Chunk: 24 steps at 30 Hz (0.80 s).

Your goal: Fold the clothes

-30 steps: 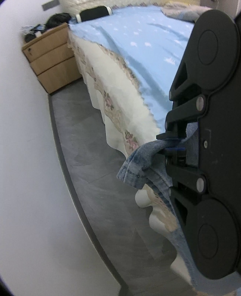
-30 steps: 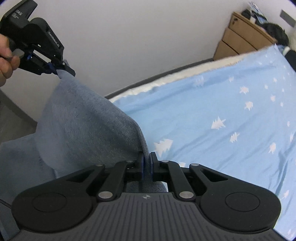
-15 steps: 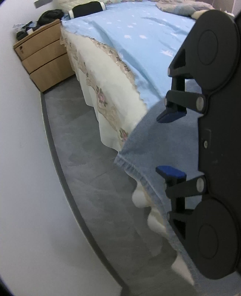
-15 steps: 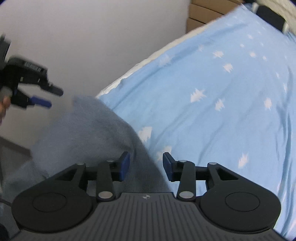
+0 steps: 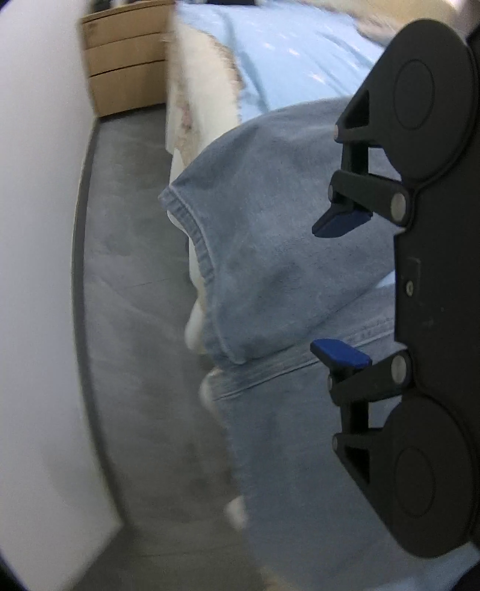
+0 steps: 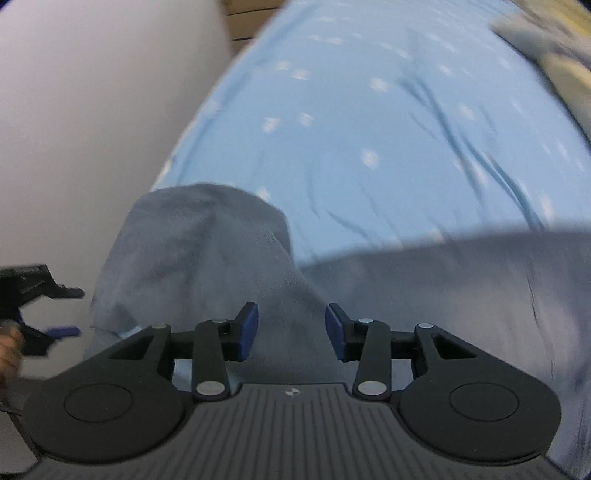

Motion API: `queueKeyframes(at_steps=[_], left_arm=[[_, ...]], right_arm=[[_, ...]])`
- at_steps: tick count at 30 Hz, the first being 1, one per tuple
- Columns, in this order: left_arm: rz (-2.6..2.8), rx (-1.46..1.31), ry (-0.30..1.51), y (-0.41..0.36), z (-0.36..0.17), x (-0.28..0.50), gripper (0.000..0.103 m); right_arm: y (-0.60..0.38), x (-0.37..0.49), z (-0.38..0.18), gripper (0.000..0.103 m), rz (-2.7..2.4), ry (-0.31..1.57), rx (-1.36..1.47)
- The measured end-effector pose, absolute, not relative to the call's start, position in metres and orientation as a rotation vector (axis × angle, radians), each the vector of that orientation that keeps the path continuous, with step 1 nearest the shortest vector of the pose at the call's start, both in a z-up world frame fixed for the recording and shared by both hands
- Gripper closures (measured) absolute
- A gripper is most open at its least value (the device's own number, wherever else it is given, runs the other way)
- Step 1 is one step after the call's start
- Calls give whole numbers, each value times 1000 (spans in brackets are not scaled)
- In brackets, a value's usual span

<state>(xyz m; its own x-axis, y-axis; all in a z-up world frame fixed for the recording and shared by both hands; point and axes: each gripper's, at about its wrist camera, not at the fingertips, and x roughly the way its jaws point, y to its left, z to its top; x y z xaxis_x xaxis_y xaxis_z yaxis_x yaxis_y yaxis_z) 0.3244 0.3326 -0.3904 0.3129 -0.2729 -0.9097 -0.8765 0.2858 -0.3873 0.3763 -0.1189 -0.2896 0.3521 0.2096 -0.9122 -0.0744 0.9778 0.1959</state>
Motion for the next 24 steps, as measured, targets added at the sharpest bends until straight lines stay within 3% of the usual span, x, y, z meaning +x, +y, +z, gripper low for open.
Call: queueKeyframes(at_steps=[7, 9, 11, 18, 24], left_arm=[[555, -1333, 1202, 326, -403, 330, 52], [554, -1297, 1194, 326, -401, 331, 81], [565, -1287, 1175, 331, -397, 326, 100], [585, -1332, 1005, 373, -349, 293, 102], [548, -1298, 1028, 393, -334, 286, 102]], right_arm=[[-155, 301, -273, 56, -8, 1232, 214], [-162, 282, -266, 55, -45, 1228, 227], [-169, 266, -262, 55, -75, 1225, 235], [-188, 231, -260, 55, -203, 1180, 352], [-197, 206, -251, 55, -255, 1143, 410]])
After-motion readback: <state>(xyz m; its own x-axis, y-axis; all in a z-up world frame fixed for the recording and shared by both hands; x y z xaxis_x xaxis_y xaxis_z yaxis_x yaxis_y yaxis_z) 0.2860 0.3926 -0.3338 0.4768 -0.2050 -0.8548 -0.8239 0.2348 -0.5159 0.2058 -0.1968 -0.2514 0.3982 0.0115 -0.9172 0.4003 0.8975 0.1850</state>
